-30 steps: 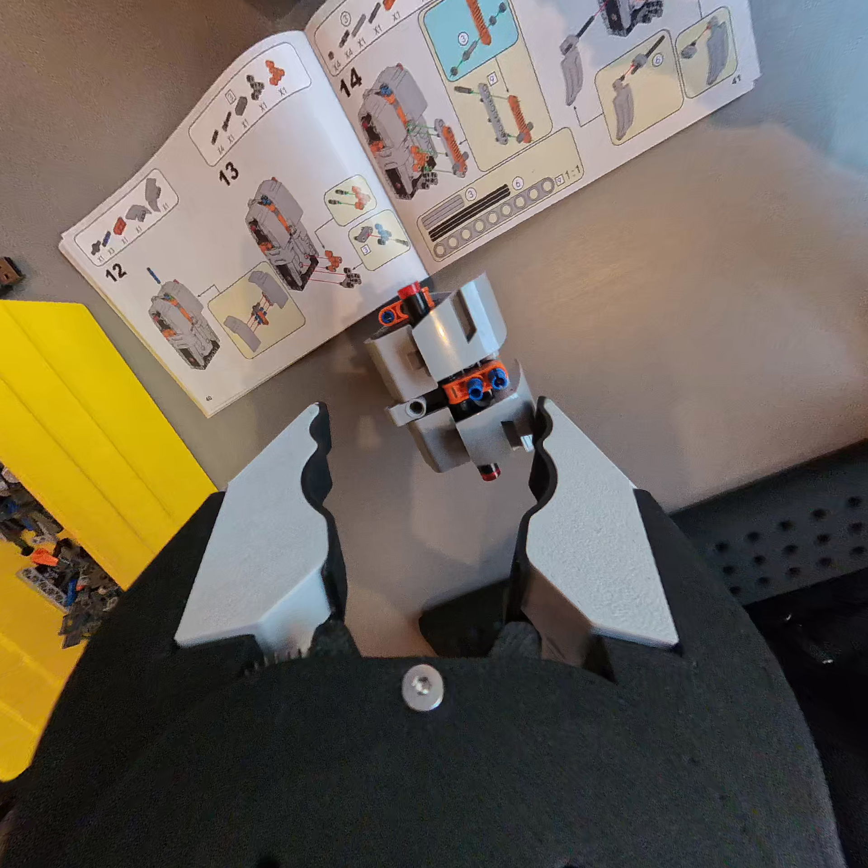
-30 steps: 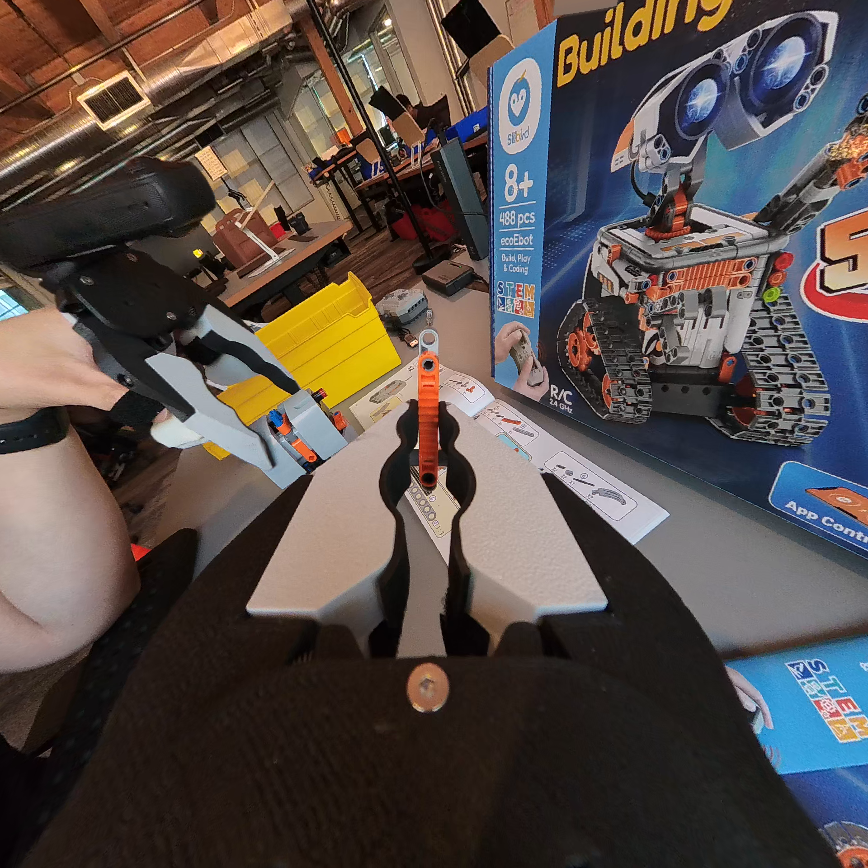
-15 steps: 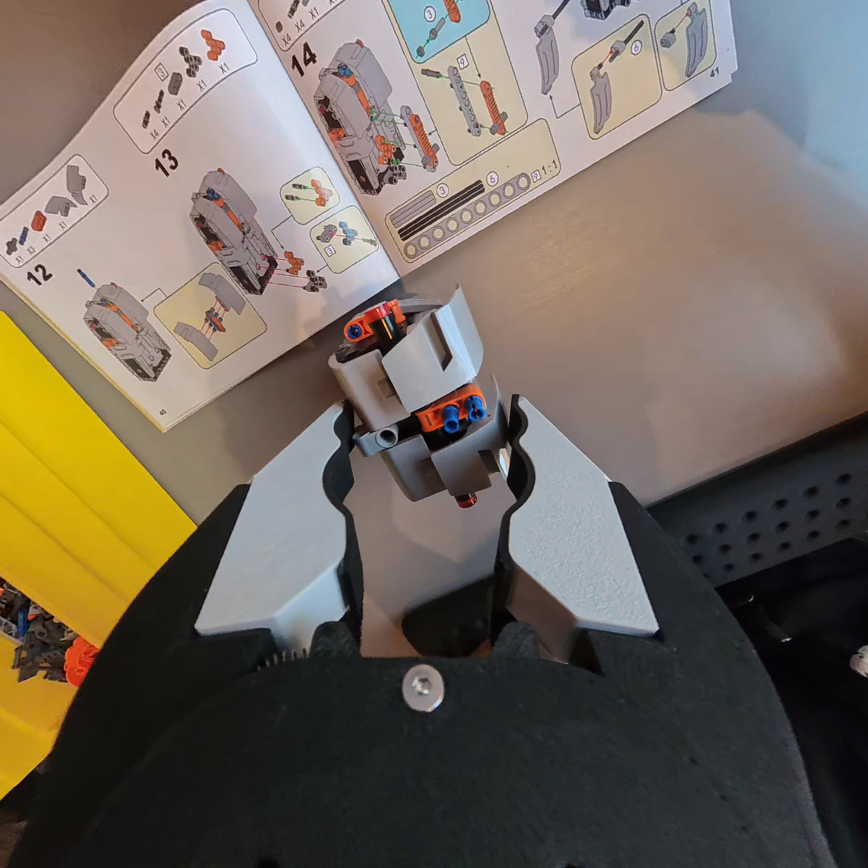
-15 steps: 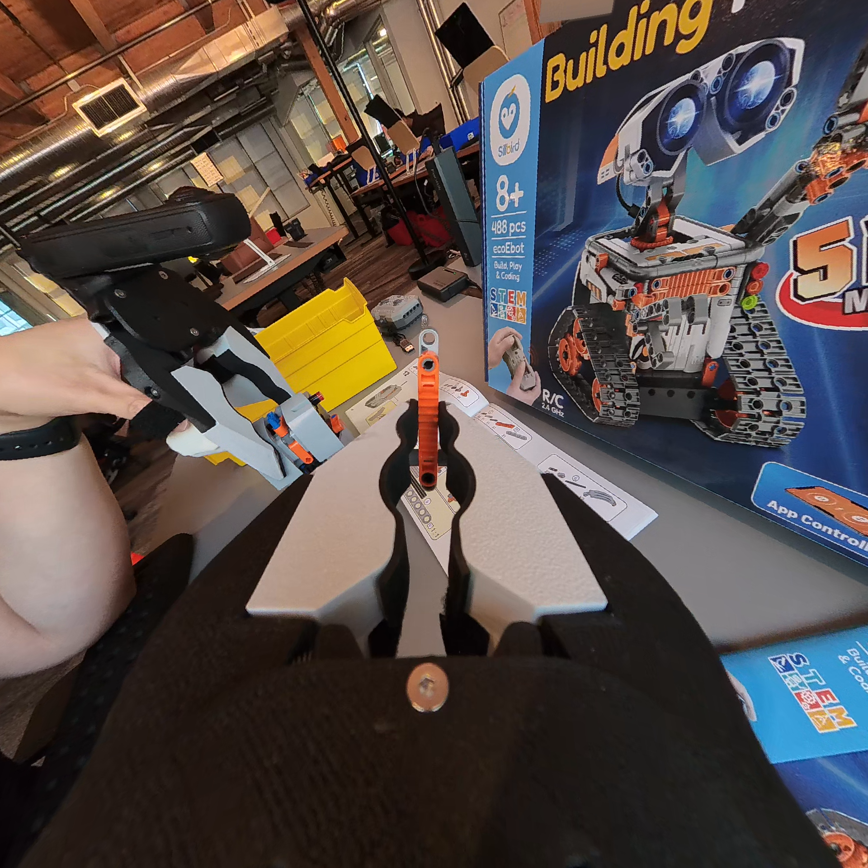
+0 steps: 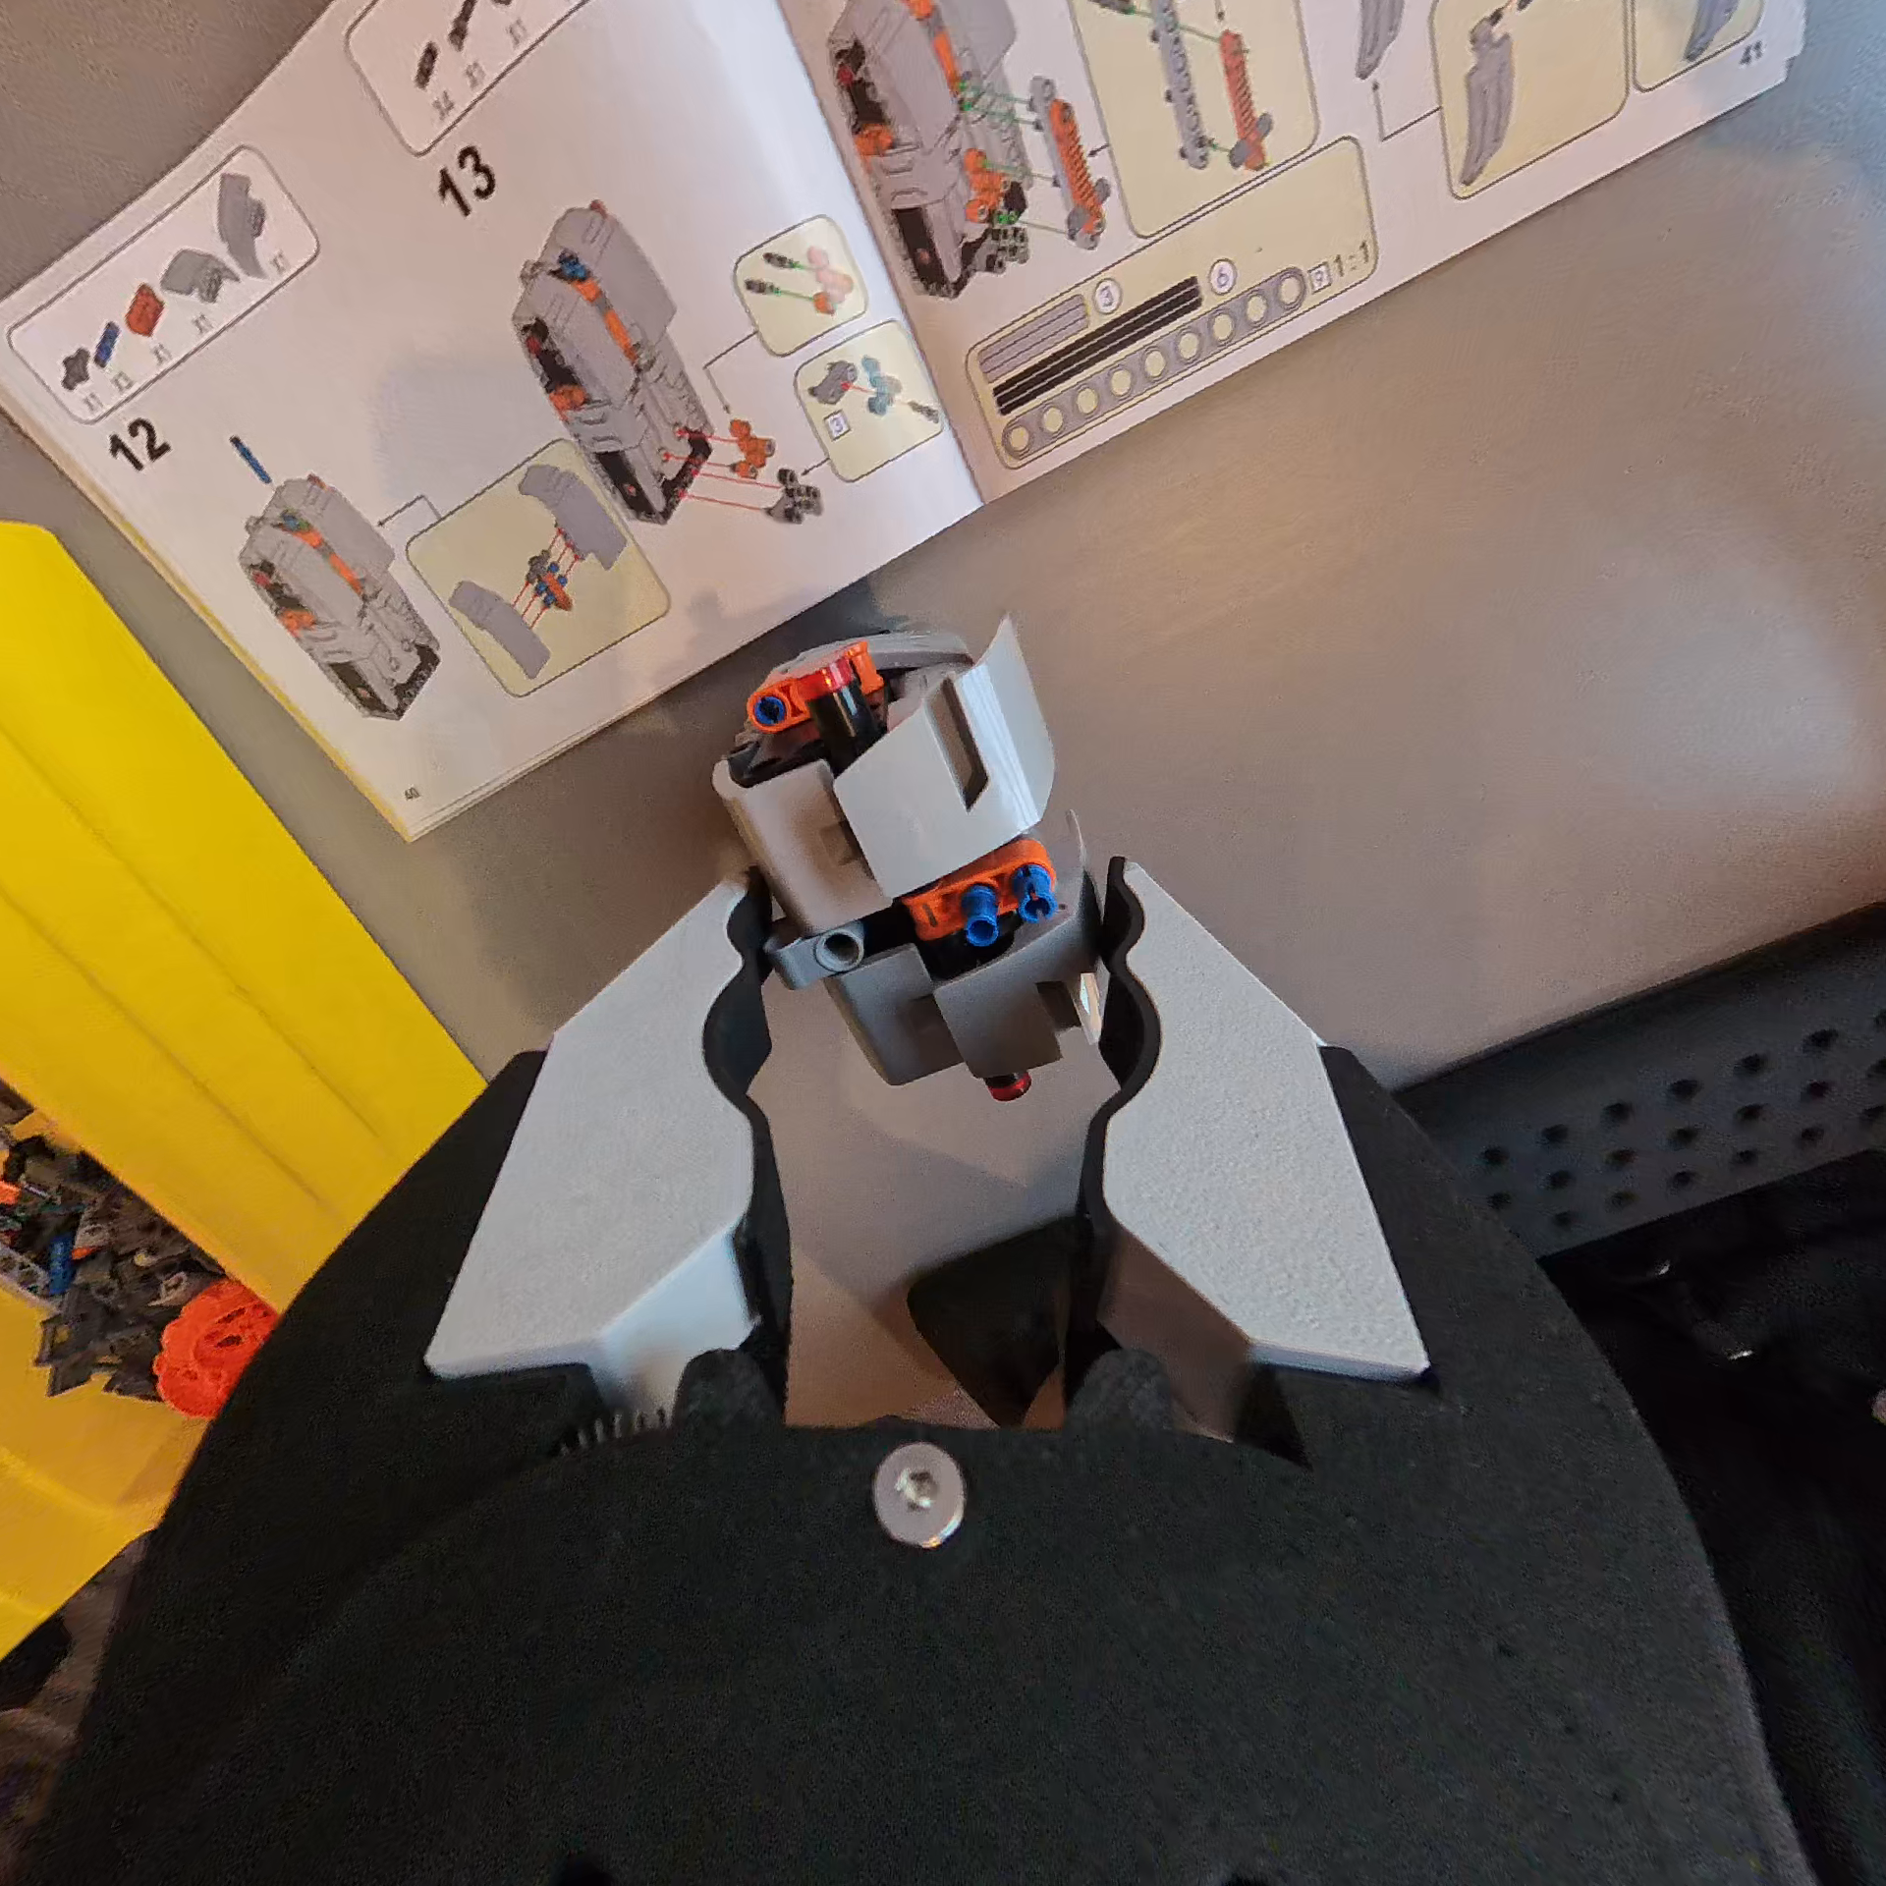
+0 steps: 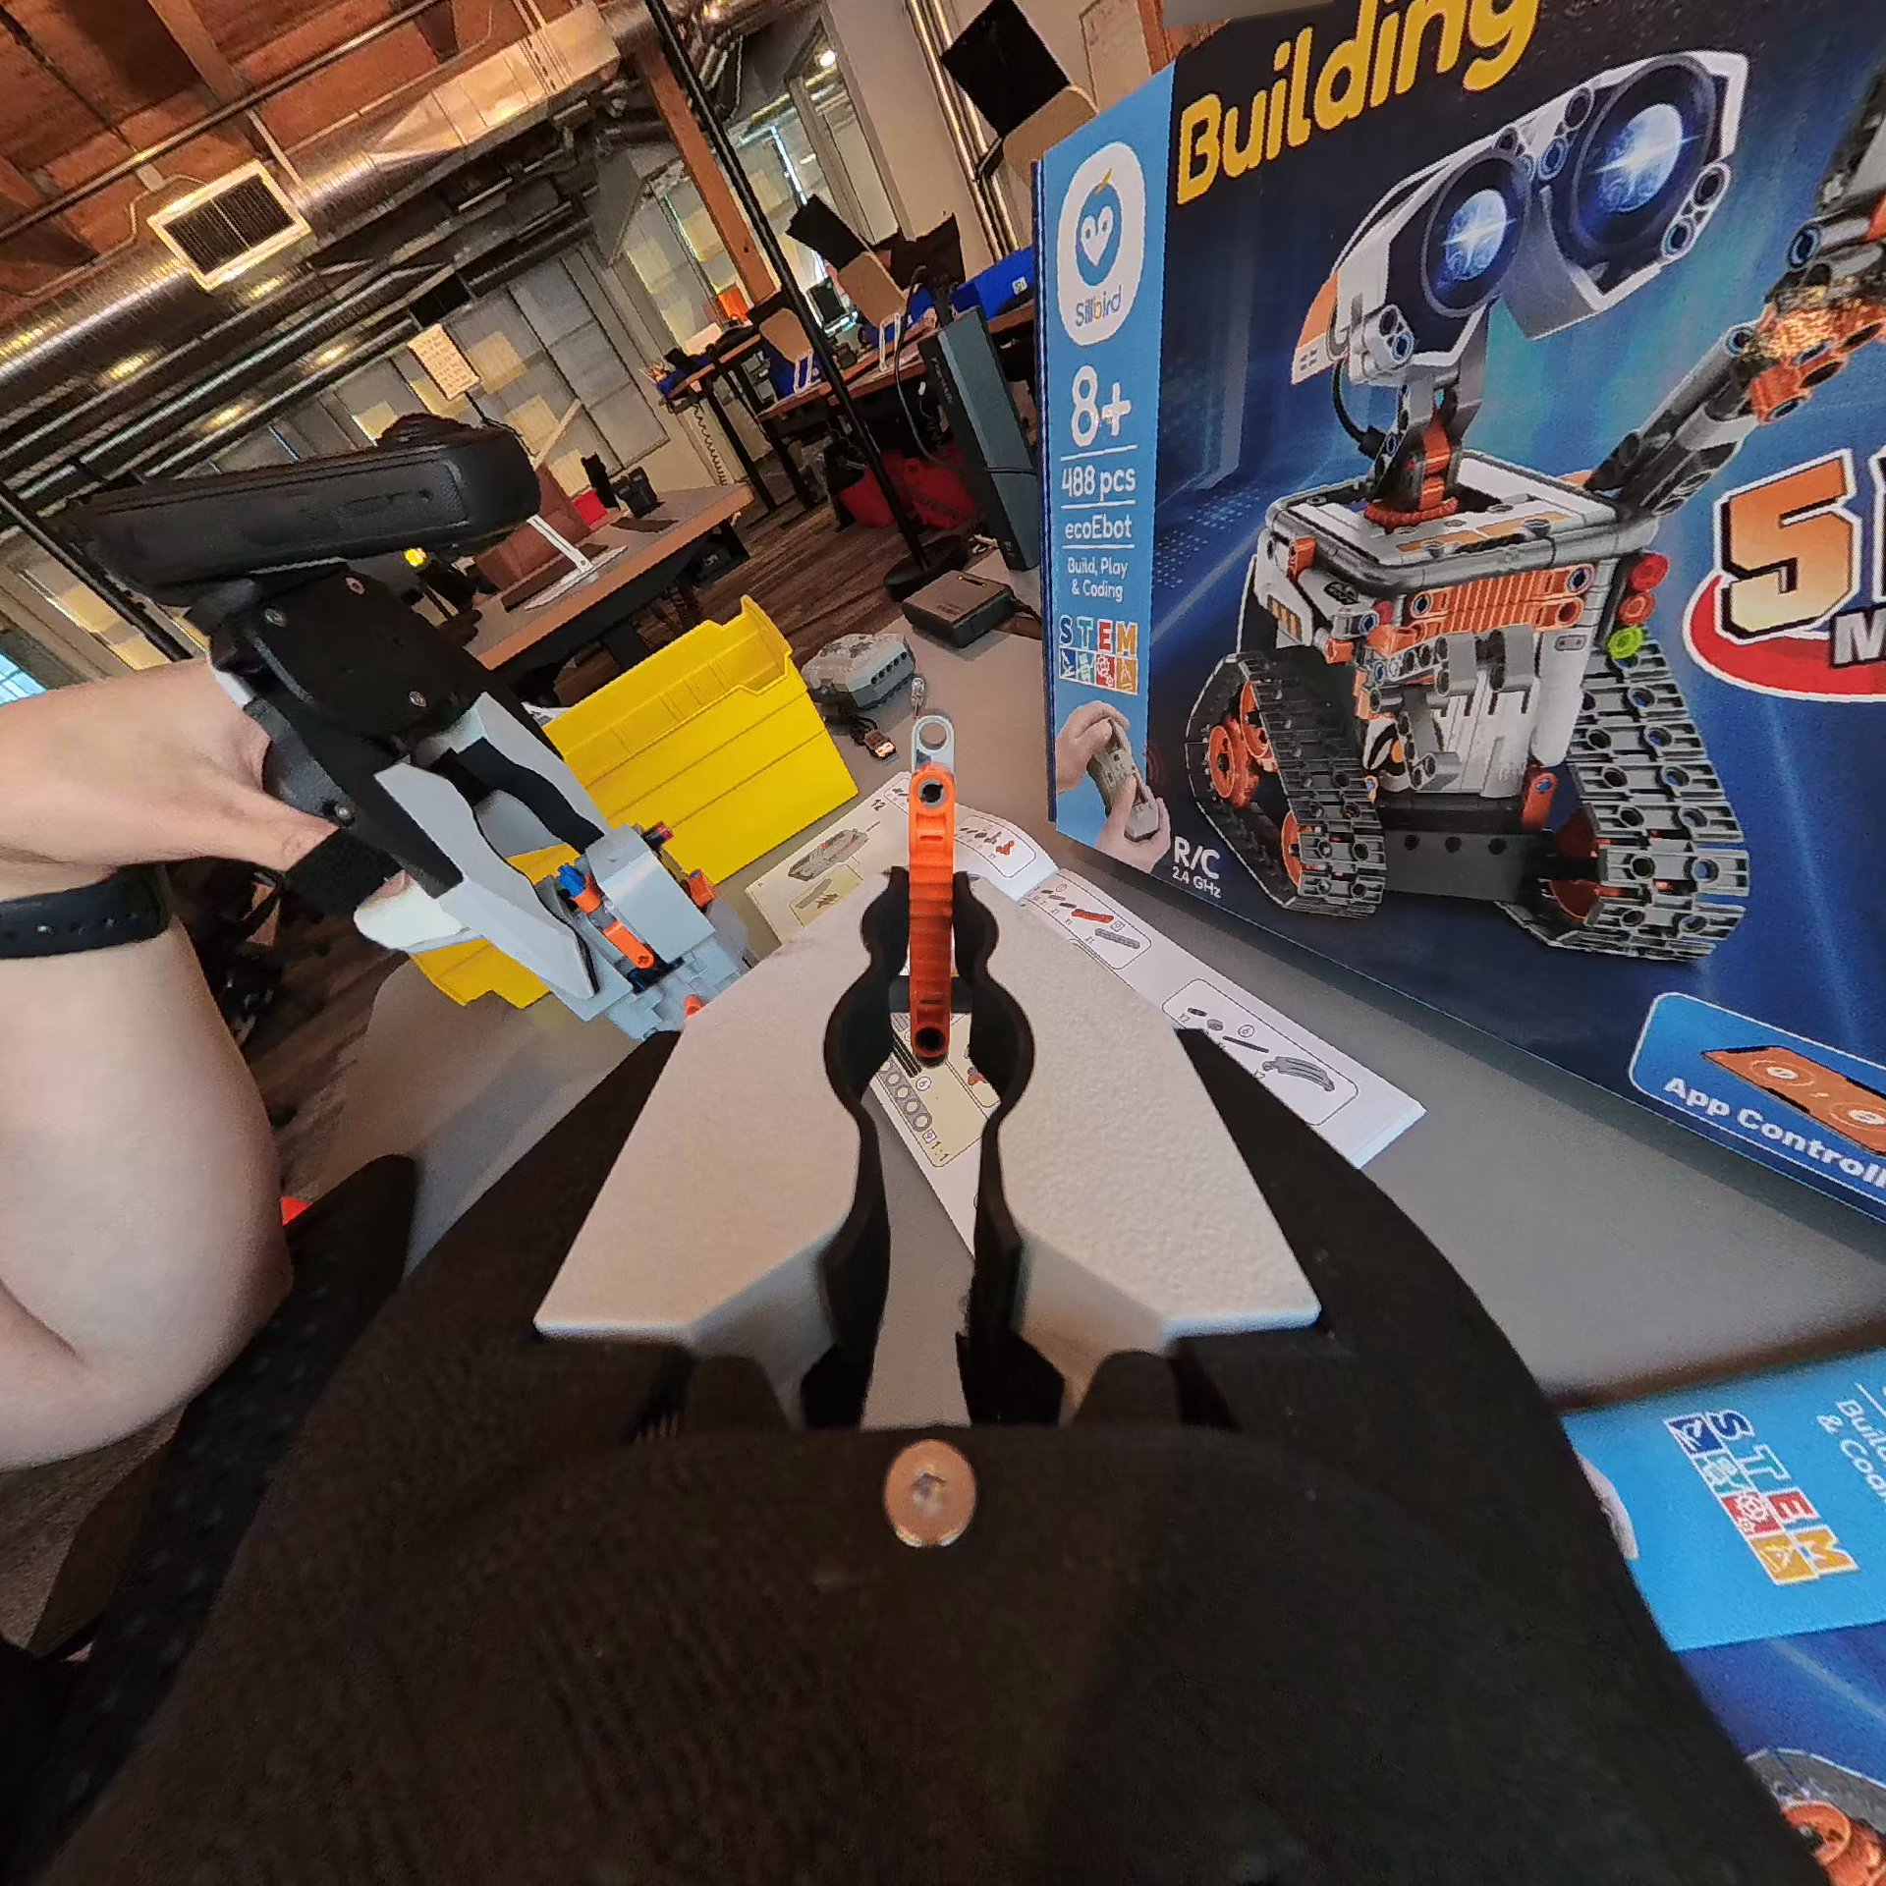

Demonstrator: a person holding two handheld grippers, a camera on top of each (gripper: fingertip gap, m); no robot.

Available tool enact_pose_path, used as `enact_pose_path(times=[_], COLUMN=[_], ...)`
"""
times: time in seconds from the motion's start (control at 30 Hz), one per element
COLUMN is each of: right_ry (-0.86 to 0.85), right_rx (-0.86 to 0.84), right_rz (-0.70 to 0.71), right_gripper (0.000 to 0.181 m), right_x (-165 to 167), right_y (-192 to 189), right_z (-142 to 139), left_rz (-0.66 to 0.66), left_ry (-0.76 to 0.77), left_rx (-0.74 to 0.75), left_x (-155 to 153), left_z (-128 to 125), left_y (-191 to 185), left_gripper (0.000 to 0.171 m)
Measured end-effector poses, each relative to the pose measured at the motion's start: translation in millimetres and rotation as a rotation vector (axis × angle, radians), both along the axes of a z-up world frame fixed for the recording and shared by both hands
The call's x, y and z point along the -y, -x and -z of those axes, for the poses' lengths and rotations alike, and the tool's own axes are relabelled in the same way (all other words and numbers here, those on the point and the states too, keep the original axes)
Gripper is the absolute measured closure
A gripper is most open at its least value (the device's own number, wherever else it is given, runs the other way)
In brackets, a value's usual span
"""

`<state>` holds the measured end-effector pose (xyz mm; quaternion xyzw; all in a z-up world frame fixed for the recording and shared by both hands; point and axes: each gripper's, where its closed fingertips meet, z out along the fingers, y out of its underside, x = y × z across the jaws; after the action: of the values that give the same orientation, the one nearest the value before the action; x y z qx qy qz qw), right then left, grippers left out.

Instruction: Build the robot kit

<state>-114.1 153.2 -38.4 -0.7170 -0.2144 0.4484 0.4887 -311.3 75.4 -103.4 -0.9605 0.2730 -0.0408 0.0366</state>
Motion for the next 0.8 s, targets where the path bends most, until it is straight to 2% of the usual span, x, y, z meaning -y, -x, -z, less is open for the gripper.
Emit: enact_pose_path(times=[0.47, 0.73, 0.8], right_ry=[0.009, 0.017, 0.018], right_rx=[0.009, 0.02, 0.025], right_rz=[0.0, -0.006, -0.008], right_gripper=[0.176, 0.176, 0.176], right_x=[-1, -1, -1], right_y=[-1, 1, 1], right_z=[4, 8, 9], left_rz=[-0.098, -0.123, -0.125], left_ry=[0.04, 0.053, 0.054], left_rx=[0.014, 0.03, 0.023], left_x=[7, 9, 8], left_z=[0, 0, 1], left_y=[44, 49, 50], left_gripper=[0.108, 0.107, 0.101])
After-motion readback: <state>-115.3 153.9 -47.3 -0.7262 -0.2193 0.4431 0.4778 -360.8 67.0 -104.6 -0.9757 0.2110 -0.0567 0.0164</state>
